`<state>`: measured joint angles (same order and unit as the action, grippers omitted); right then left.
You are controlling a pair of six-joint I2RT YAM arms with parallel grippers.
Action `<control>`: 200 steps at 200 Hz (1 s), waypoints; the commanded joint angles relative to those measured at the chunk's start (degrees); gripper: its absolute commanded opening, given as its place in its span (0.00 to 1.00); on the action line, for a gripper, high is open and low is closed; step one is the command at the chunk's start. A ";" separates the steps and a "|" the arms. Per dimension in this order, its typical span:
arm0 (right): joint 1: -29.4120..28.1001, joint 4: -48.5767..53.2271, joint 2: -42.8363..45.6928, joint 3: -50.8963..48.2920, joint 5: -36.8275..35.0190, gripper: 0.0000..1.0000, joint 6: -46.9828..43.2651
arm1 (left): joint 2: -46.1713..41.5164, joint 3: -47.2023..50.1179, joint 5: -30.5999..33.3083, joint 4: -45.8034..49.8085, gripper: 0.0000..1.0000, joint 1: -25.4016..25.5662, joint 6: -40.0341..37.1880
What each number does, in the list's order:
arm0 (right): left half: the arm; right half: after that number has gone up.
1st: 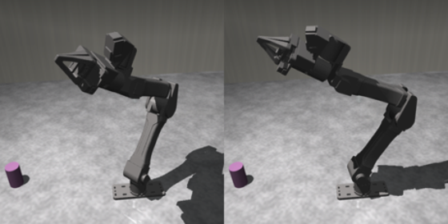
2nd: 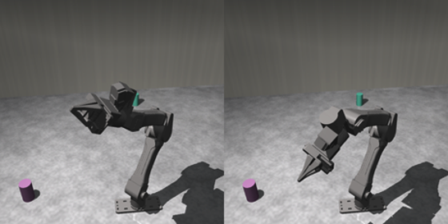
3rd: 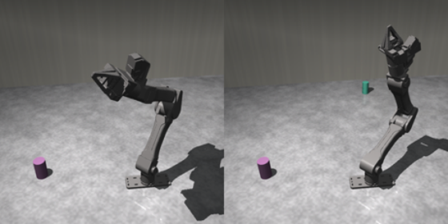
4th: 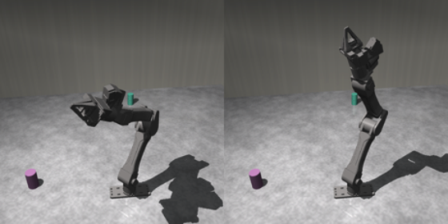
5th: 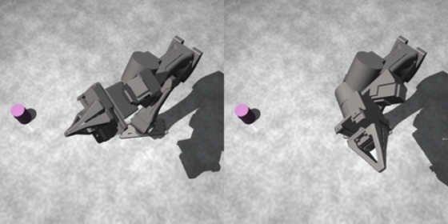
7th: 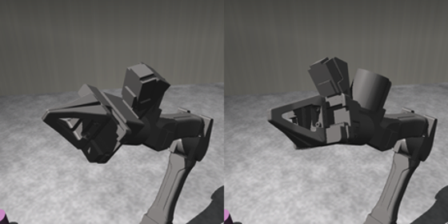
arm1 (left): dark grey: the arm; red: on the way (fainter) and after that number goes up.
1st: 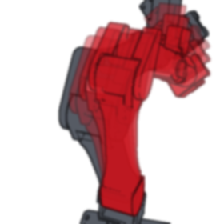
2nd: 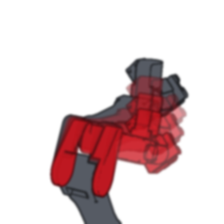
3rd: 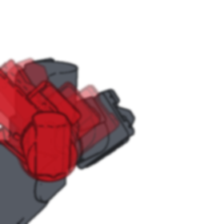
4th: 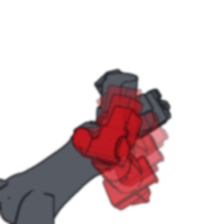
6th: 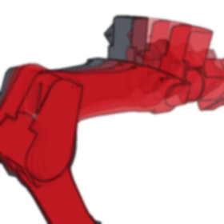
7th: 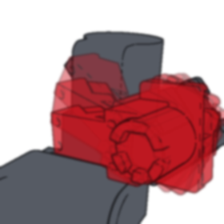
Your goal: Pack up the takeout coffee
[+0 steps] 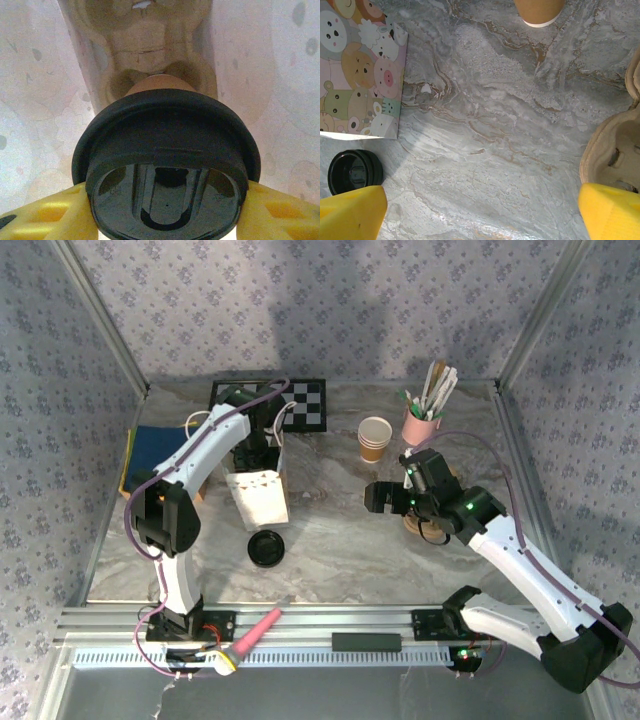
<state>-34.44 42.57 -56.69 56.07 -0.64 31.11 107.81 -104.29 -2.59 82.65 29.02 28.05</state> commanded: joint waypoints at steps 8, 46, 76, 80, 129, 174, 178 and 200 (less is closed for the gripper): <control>-0.37 0.81 -0.27 1.06 -1.18 1.00 0.79 | 0.90 -2.41 -0.93 1.28 0.57 0.41 -0.46; -0.29 0.70 -0.36 1.06 -1.19 1.00 0.79 | 1.35 -3.88 -0.93 1.83 0.57 0.49 -0.54; -0.37 0.85 -0.36 1.11 -1.27 1.00 0.88 | 1.70 -4.08 -0.73 2.07 0.57 0.48 -0.72; -0.37 0.85 -0.27 1.06 -1.29 1.00 0.88 | 1.70 -4.06 -0.69 2.00 0.57 0.47 -0.76; -0.35 0.85 -0.36 1.13 -1.37 1.00 0.85 | 2.14 -4.80 -0.50 2.07 0.57 0.51 -0.99; -0.35 0.84 -0.53 1.06 -1.39 1.00 0.88 | 2.23 -5.03 0.04 2.38 0.57 0.42 -1.07; -0.37 0.81 -0.60 1.05 -1.33 1.00 0.88 | 2.23 -5.04 0.12 2.36 0.57 0.35 -1.07; -0.37 0.76 -0.62 1.06 -1.31 1.00 0.88 | 2.29 -5.40 0.30 2.67 0.57 0.10 -1.28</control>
<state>-34.44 42.59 -57.10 56.07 -0.86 31.11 109.86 -107.22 -2.52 82.91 29.04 27.83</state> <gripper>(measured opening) 0.998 0.600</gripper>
